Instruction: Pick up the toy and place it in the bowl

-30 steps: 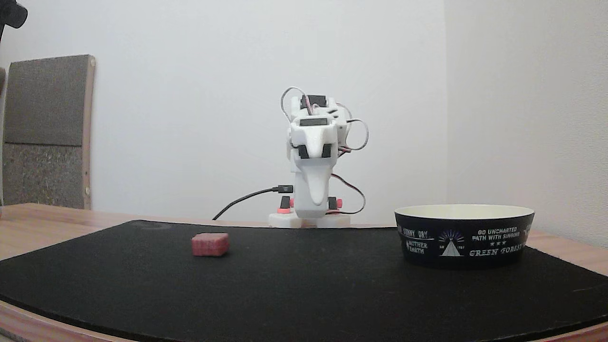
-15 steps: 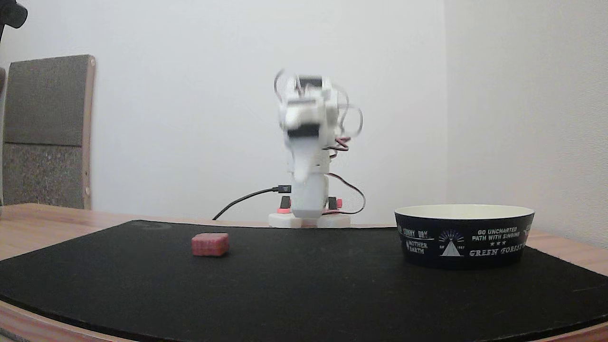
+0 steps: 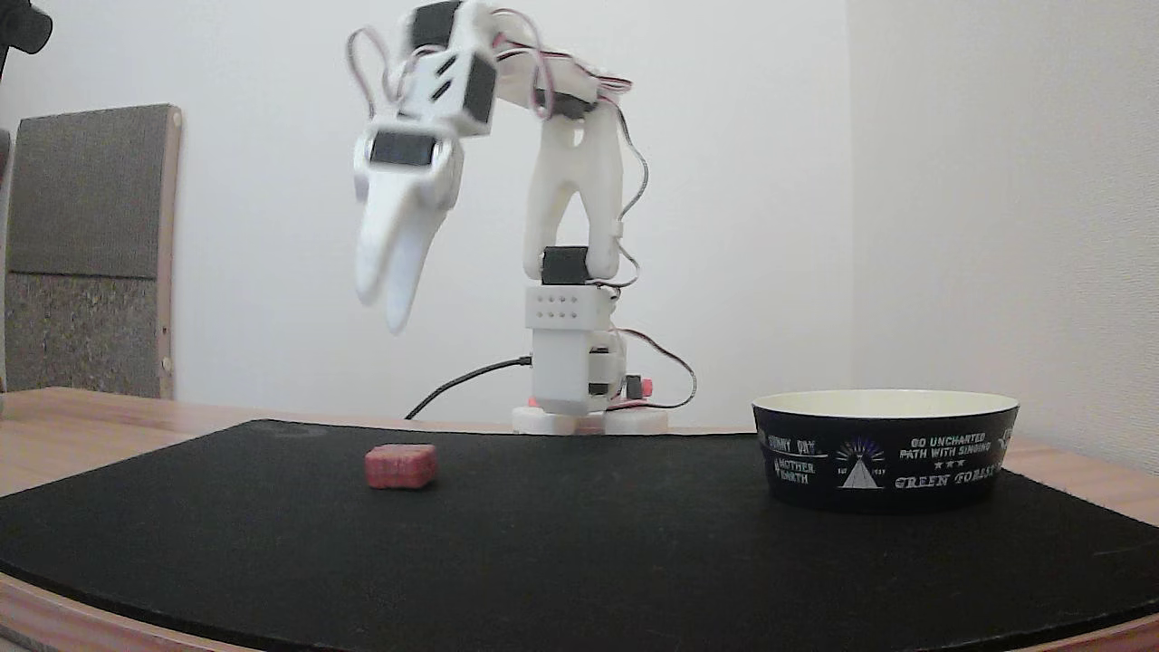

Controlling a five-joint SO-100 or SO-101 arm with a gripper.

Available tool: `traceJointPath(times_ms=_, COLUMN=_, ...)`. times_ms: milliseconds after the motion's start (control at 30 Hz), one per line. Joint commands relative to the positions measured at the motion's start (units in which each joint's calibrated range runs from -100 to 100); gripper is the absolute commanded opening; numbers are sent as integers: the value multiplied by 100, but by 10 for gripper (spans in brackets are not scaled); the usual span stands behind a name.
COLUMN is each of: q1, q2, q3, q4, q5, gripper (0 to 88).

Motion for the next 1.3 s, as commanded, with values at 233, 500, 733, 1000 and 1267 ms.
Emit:
traceJointPath(times_ms=233, q1=356, q2=1980, q3=-1871, q4=723, q5=857, gripper=357)
traceJointPath(times_ms=500, q1=163, q2=2122, q3=-1889, q4=375, q5=711, gripper=357)
traceJointPath(times_ms=733, q1=155, q2=2505, q3=-1889, q4=-82, q5=418, gripper=357)
traceJointPath(times_ms=1000, q1=-21, q2=2664, q3=-1844, q4=-285, q5=-77, gripper=357)
traceJointPath(times_ms=1267, q1=-272, q2=2672, q3=-1717, q4=-217, q5=-323, gripper=357)
